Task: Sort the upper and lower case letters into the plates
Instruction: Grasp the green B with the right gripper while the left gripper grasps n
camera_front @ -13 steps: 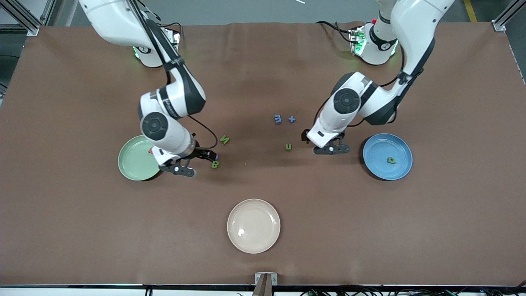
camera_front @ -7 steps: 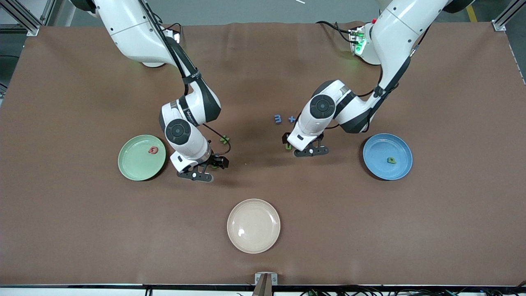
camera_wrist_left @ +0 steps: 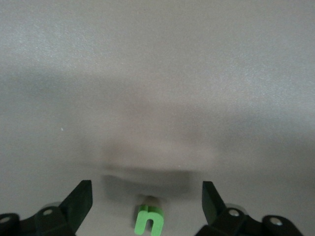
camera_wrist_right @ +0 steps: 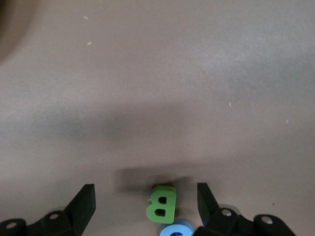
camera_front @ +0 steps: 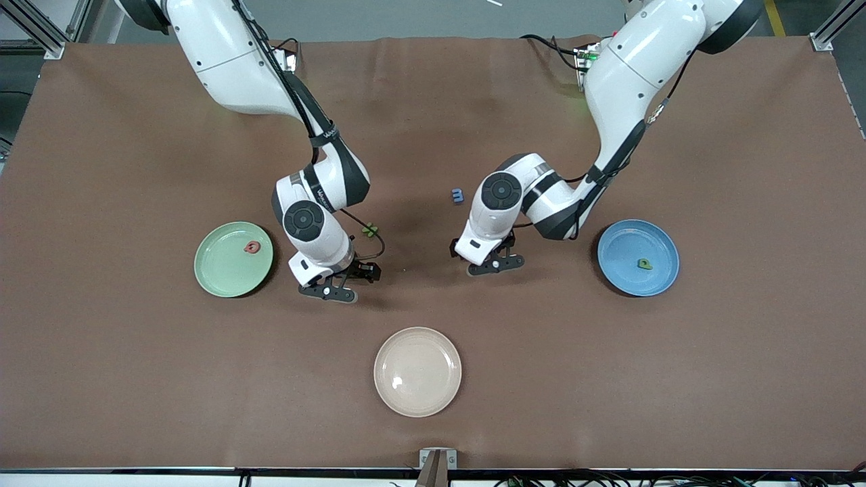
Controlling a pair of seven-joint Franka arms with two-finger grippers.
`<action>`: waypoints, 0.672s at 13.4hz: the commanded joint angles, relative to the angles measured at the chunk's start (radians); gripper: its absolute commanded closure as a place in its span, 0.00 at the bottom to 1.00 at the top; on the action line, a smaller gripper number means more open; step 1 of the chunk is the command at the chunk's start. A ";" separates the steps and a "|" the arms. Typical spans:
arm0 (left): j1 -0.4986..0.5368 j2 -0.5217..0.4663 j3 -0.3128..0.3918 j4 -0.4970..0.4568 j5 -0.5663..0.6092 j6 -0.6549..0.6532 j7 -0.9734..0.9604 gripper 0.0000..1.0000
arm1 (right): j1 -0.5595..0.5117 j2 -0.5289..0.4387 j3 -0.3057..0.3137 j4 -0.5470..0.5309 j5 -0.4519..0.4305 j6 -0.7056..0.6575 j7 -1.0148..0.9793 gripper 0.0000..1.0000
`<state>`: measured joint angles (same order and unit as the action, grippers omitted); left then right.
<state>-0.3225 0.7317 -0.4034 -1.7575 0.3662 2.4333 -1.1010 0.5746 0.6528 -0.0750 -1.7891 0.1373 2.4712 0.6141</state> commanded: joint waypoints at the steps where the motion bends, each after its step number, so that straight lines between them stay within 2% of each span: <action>1: -0.021 0.006 0.018 0.016 0.011 -0.013 -0.019 0.14 | 0.011 0.013 -0.006 0.004 -0.001 -0.001 0.047 0.13; 4: -0.029 0.000 0.015 0.013 0.008 -0.019 -0.022 0.19 | 0.013 0.013 -0.006 -0.012 -0.001 -0.001 0.075 0.26; 7: -0.029 -0.006 0.009 0.006 -0.013 -0.025 -0.017 0.22 | 0.014 0.011 -0.006 -0.024 -0.001 -0.001 0.082 0.46; 9: -0.029 -0.008 -0.003 0.007 -0.021 -0.049 -0.014 0.23 | 0.013 0.007 -0.005 -0.026 0.001 -0.014 0.085 0.48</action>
<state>-0.3430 0.7351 -0.3992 -1.7552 0.3602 2.4204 -1.1043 0.5767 0.6640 -0.0769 -1.7997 0.1370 2.4590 0.6766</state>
